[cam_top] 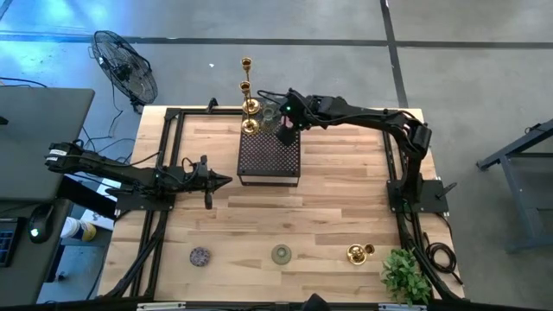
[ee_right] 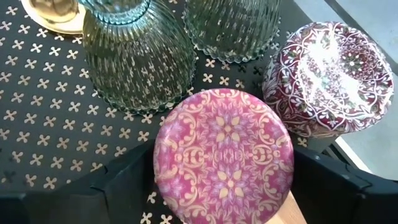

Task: Pick & Place candle stick holders
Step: Put the pink patterned scented candle on the shelf, then put the white patterned scented candle on the shelf

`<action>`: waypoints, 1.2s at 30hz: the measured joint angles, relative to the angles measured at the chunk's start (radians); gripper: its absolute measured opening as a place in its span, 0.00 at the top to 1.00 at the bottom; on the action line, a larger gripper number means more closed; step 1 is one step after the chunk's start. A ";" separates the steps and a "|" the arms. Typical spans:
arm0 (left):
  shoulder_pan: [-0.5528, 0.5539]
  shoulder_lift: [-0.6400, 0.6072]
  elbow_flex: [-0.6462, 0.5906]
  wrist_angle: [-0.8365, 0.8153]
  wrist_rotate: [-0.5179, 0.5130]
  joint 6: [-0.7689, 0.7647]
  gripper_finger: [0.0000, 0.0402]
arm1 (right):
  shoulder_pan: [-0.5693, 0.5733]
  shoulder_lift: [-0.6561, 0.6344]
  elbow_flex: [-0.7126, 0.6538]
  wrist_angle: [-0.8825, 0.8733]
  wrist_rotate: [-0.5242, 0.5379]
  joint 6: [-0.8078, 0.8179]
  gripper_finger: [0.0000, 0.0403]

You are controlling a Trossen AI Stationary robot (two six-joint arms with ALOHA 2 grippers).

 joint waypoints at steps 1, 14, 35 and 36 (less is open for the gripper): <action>0.000 0.000 0.000 0.000 0.000 0.000 1.00 | 0.000 0.000 0.000 0.000 0.005 0.000 0.20; 0.000 0.000 0.000 0.000 0.003 0.000 1.00 | 0.005 0.000 0.001 0.029 0.040 -0.045 0.19; 0.000 0.000 0.000 -0.004 0.004 0.000 1.00 | 0.099 -0.167 0.002 -0.006 0.166 -0.090 0.23; 0.000 0.000 0.000 -0.004 0.005 0.000 1.00 | 0.118 -0.188 0.002 -0.026 0.191 -0.088 0.25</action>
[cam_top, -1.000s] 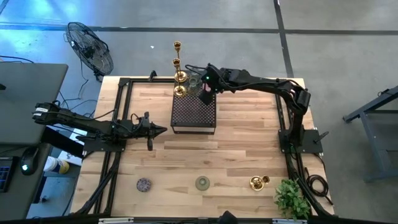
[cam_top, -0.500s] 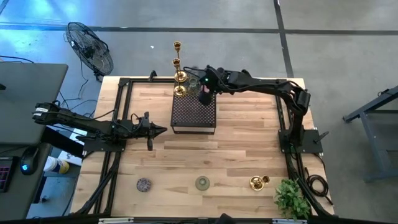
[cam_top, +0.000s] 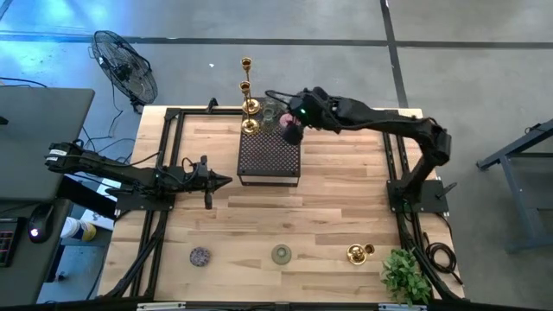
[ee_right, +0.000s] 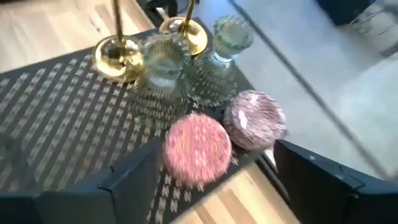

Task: Pick & Place candle stick holders
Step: Put the white patterned scented candle on the shelf

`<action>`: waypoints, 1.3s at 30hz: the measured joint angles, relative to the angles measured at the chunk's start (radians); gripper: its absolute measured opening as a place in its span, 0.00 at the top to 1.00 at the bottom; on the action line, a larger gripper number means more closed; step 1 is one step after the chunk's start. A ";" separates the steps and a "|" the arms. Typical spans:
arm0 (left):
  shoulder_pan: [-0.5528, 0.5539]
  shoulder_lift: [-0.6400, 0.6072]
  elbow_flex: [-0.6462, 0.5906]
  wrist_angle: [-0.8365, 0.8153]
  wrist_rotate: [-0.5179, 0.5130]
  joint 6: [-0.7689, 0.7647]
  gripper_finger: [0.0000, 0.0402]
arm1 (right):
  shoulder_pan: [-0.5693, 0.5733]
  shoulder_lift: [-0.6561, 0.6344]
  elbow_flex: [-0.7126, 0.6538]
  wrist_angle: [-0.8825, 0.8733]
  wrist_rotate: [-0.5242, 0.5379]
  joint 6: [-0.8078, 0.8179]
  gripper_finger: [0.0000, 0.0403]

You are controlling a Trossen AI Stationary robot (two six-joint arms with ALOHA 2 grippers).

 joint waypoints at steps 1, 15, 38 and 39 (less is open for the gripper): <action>0.000 0.000 0.000 0.001 0.002 0.000 1.00 | 0.024 -0.020 -0.002 -0.023 0.028 -0.005 0.28; 0.000 0.001 0.017 -0.024 0.130 -0.014 1.00 | 0.437 -0.436 -0.686 0.509 0.123 0.106 0.96; -0.141 0.001 0.150 -0.263 0.091 -0.113 1.00 | 0.526 -0.472 -1.077 1.210 0.025 -0.109 1.00; -0.173 0.010 0.190 -0.336 0.065 -0.128 1.00 | 0.526 -0.472 -1.077 1.211 0.028 -0.114 0.99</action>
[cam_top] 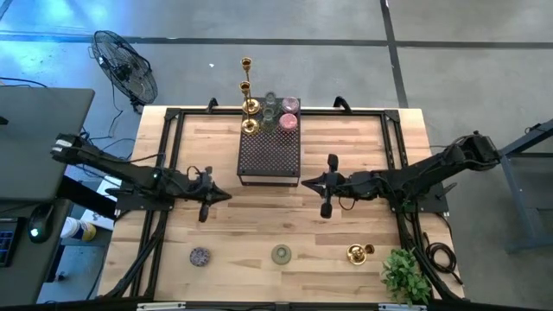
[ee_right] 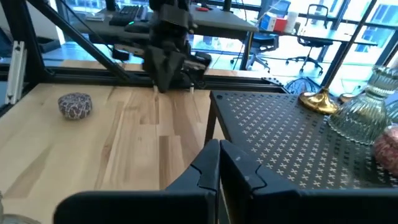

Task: Pick & Place candle stick holders
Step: Put the white patterned scented candle on the shelf

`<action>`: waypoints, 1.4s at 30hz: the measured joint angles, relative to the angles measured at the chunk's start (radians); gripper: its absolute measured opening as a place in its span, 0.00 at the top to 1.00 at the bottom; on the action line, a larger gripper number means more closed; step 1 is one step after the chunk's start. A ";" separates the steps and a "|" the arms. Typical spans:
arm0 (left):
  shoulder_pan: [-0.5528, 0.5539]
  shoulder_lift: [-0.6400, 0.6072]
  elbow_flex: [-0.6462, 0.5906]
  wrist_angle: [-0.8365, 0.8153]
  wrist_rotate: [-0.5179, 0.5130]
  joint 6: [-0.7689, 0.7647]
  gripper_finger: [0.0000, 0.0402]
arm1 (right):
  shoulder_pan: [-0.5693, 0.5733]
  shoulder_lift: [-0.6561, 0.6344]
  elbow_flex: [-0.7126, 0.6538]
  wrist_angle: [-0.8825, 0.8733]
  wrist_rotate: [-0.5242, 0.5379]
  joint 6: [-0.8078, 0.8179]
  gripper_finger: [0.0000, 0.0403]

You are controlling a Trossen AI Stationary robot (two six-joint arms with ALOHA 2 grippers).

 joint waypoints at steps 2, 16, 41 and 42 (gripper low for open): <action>-0.072 0.028 0.081 -0.134 -0.060 -0.027 1.00 | 0.000 0.000 0.000 0.002 0.005 -0.008 0.99; -0.325 0.372 0.477 -0.484 -0.147 -0.238 1.00 | 0.000 0.001 0.000 -0.009 0.000 -0.063 1.00; -0.589 0.793 0.930 -1.038 0.116 -0.997 0.54 | 0.018 0.003 0.001 0.000 0.000 -0.020 0.99; -0.595 0.798 0.930 -1.043 0.116 -1.020 0.50 | 0.021 0.003 0.001 0.001 0.000 -0.022 0.99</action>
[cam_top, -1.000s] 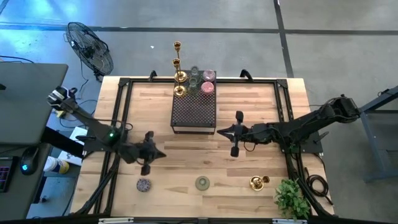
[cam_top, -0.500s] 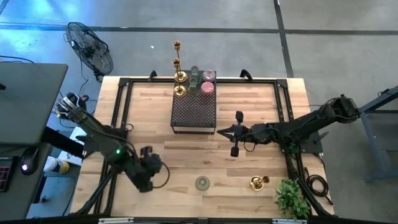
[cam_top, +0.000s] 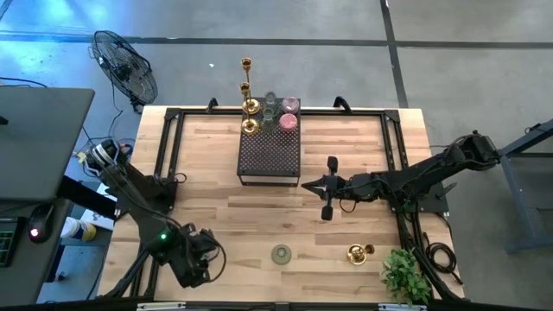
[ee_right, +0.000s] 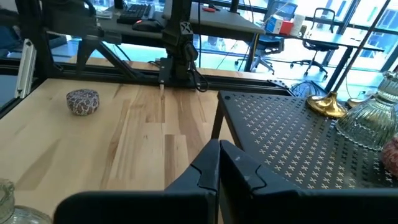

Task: Pick & Place candle stick holders
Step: Put the white patterned scented candle on the shelf

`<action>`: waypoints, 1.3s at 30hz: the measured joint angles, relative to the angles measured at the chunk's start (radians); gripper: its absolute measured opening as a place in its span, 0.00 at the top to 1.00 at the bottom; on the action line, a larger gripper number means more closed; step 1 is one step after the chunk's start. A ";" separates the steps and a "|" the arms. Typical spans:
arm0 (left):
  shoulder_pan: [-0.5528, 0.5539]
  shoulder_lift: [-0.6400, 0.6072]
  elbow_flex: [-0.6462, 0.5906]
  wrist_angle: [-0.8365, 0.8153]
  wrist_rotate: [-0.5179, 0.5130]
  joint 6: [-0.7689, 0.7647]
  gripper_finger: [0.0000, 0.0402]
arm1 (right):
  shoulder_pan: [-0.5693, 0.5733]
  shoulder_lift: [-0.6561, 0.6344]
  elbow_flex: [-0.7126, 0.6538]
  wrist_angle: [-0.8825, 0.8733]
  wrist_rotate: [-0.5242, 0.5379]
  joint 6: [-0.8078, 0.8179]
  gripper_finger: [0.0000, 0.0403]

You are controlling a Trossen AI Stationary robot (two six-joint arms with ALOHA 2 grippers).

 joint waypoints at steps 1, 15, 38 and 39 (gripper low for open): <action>-0.005 0.005 0.001 0.000 0.001 -0.022 0.45 | 0.001 0.000 0.000 0.001 0.000 -0.005 0.99; -0.058 0.134 0.000 -0.043 0.009 -0.046 0.01 | 0.001 0.000 0.000 0.006 0.000 0.000 1.00; -0.057 0.168 -0.082 0.007 0.030 -0.059 0.02 | 0.038 0.053 0.000 0.014 -0.002 0.045 1.00; -0.057 0.168 -0.088 0.017 0.030 -0.058 0.02 | 0.041 0.053 0.000 0.015 -0.001 0.045 1.00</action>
